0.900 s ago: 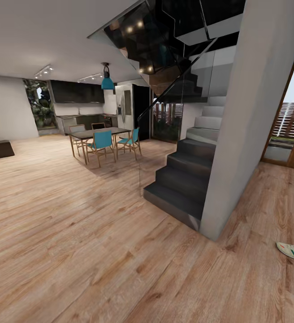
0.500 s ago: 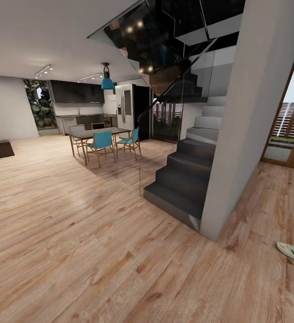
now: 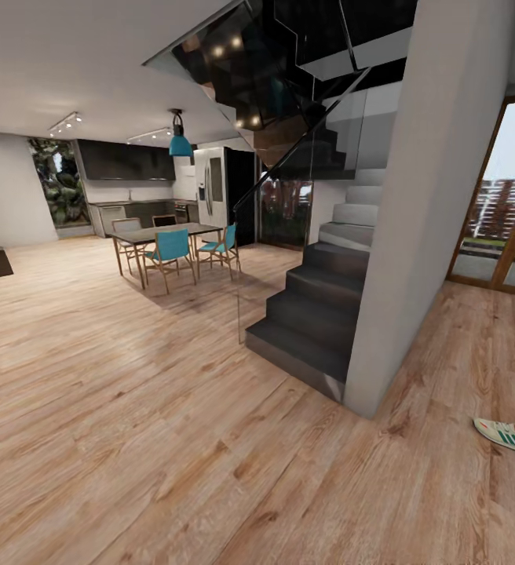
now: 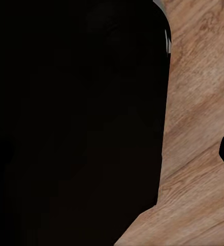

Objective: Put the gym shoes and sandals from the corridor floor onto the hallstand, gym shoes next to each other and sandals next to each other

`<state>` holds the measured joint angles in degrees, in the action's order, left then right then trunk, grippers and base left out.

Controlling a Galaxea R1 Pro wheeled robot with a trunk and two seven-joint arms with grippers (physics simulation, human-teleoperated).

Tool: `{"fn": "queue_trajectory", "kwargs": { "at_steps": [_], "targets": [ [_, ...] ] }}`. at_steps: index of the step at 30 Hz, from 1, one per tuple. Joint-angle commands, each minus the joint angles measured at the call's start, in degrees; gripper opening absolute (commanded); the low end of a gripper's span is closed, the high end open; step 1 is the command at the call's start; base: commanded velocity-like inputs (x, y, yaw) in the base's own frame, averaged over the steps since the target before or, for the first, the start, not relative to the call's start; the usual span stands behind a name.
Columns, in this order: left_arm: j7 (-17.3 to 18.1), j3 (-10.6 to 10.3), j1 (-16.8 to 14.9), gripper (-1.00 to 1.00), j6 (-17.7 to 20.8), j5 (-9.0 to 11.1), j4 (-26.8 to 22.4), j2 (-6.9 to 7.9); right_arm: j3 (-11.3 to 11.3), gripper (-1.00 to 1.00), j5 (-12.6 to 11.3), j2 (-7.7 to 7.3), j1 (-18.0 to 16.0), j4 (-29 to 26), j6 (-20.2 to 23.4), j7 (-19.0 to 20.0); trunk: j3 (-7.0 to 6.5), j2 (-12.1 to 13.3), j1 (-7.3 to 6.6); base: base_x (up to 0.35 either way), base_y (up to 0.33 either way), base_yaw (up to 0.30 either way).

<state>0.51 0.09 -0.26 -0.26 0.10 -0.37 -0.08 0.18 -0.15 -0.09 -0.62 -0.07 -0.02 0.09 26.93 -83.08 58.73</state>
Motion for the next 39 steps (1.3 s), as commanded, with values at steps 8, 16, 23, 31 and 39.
{"fn": "queue_trajectory", "kwargs": {
  "at_steps": [8, 16, 23, 31, 39],
  "targets": [
    [0.0, 0.0, 0.0, 1.00, 0.0, 0.0, 0.0, 0.00, 0.0, 1.00, 0.0, 0.00, 0.0, 0.0, 0.0, 0.0, 0.00, 0.0, 0.00, 0.000, 0.000, -0.266],
    [0.0, 0.0, 0.0, 1.00, 0.0, 0.1, 0.0, 0.00, 0.0, 1.00, 0.0, 0.00, 0.0, 0.0, 0.0, 0.0, 0.00, 0.0, 0.00, 0.000, 0.000, -0.279],
    [0.0, 0.0, 0.0, 1.00, 0.0, 0.1, 0.0, 0.00, 0.0, 1.00, 0.0, 0.00, 0.0, 0.0, 0.0, 0.0, 0.00, 0.0, 0.00, 0.000, 0.000, -0.280],
    [0.0, 0.0, 0.0, 1.00, 0.0, 0.1, 0.0, 0.03, 0.0, 1.00, 0.0, 0.00, 0.0, 0.0, 0.0, 0.0, 0.00, 0.0, 0.00, 0.000, 0.000, -0.280],
    [0.0, 0.0, 0.0, 1.00, 0.0, 0.0, 0.0, 0.02, 0.0, 1.00, 0.0, 0.00, 0.0, 0.0, 0.0, 0.0, 0.00, 0.0, 0.00, 0.000, 0.000, -0.280]
  ]
}}
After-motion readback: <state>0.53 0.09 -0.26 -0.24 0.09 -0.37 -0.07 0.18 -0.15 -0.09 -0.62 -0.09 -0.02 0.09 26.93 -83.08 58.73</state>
